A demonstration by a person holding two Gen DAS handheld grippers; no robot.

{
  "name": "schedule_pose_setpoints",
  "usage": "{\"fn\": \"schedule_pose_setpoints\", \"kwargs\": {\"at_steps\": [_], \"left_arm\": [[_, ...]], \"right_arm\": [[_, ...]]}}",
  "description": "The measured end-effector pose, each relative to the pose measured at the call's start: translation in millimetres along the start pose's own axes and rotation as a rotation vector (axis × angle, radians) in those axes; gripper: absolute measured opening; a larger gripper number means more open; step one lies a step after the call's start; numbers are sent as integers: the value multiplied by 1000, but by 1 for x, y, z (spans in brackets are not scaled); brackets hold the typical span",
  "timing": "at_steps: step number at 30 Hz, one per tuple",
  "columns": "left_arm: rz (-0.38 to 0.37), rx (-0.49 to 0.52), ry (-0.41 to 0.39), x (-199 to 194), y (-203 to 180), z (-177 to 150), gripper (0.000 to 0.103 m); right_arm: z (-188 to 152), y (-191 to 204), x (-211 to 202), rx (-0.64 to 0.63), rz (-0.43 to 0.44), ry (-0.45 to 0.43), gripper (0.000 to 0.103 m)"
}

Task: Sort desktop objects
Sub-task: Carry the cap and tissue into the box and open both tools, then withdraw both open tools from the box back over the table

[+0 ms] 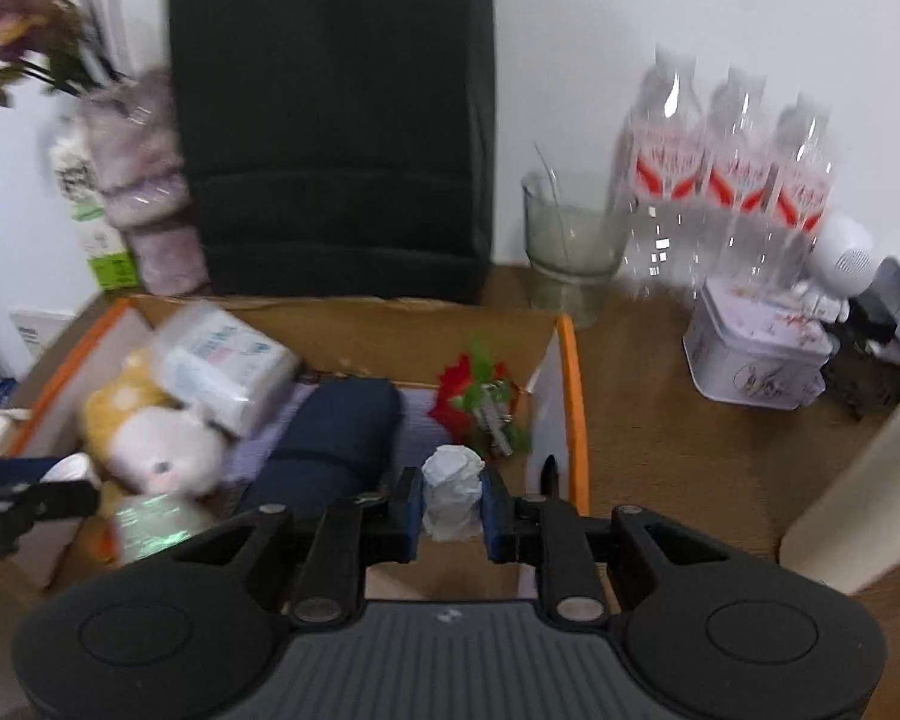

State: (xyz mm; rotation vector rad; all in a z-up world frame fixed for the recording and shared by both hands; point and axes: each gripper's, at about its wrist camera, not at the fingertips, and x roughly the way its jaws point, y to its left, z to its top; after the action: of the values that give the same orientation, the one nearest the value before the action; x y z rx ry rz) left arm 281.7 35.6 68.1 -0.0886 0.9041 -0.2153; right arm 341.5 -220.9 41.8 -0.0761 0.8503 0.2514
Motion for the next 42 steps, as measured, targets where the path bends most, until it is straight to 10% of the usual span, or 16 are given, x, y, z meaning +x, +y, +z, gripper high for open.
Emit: {"fn": "schedule_pose_setpoints", "kwargs": {"at_steps": [12,20,31,42], "left_arm": [[123,38,-126,-55,-13,-11,71],[87,-40,-219,-121,-31,-100,97],[37,56,-264,-135,-78,-256,103],[57,15,-253,-130,-77,-277,103]], "right_arm": [[-15,1,-39,-15,-21,-94,49],[-109,19,-119,-26,75,-169,51],[-280,2,-175,64,6,-212,81],[-304,2,-183,68,-8,-260,84]]}}
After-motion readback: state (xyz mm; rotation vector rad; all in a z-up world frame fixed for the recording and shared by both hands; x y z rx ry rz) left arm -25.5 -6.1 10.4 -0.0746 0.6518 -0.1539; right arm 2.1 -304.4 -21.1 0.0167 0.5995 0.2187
